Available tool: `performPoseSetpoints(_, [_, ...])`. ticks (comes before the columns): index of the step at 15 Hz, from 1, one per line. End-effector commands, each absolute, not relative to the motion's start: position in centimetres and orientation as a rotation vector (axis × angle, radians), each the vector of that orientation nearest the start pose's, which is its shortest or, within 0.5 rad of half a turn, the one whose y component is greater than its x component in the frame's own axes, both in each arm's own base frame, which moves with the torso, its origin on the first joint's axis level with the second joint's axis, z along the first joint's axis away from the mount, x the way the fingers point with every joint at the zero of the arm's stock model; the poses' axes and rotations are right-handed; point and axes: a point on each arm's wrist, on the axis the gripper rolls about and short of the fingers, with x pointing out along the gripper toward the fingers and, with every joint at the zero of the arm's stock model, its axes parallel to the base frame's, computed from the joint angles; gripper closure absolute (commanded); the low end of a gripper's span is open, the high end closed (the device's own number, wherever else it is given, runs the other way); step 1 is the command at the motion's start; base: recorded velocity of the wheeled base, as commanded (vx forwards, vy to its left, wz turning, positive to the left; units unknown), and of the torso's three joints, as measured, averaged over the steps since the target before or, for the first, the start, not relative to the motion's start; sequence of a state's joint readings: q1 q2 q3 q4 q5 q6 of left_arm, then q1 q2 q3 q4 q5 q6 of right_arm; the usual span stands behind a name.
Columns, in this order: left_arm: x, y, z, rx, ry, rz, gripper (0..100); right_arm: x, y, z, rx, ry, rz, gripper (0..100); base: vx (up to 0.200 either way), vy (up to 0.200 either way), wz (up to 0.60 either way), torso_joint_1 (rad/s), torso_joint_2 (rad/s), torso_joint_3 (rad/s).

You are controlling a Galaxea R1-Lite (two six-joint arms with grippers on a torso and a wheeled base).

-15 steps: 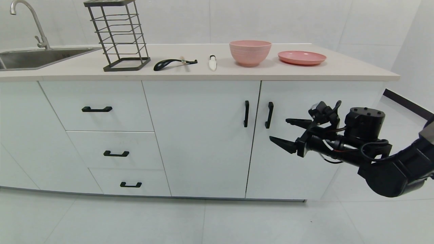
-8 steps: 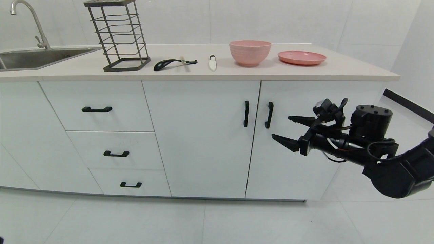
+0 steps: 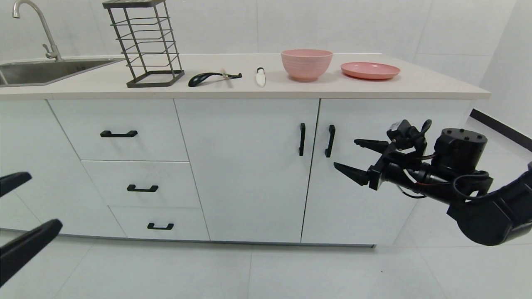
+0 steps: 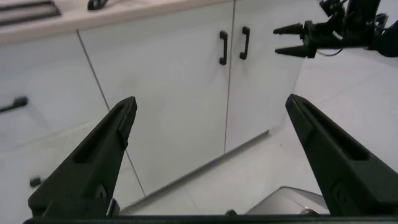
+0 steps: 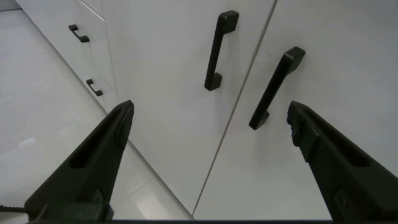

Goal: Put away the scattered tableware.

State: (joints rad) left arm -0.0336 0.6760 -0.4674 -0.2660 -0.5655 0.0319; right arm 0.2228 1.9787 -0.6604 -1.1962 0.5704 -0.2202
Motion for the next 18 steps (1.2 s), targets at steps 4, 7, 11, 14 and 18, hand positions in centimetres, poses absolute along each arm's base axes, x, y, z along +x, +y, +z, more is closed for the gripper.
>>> performPoseSetpoints(4, [10.7, -2.7, 23.4, 0.020, 0.005, -0.726, 0, 30.9, 8.3, 12.2, -0.191, 0.015, 0.806, 0, 0.000, 0.000, 0.00, 0.000, 0.00, 0.000])
performPoseSetpoints(7, [14.6, -4.2, 23.0, 0.023, -0.007, -0.795, 0, 30.0, 8.1, 12.1, -0.189, 0.026, 0.807, 0, 0.000, 0.000, 0.00, 0.000, 0.00, 0.000])
performPoseSetpoints(11, [17.9, -7.1, 22.8, 0.035, -0.054, -0.900, 0, 29.6, 8.1, 12.8, -0.193, 0.003, 0.808, 0, 0.000, 0.000, 0.00, 0.000, 0.00, 0.000])
performPoseSetpoints(14, [20.3, -8.1, 22.8, 0.040, -0.040, -0.906, 0, 29.6, 8.2, 12.8, -0.191, 0.002, 0.825, 0, 0.000, 0.000, 0.00, 0.000, 0.00, 0.000])
performPoseSetpoints(18, [23.3, -10.0, 22.1, 0.130, -0.045, -0.948, 0, 29.9, 7.6, 12.7, -0.168, 0.010, 0.883, 0, 0.000, 0.000, 0.00, 0.000, 0.00, 0.000])
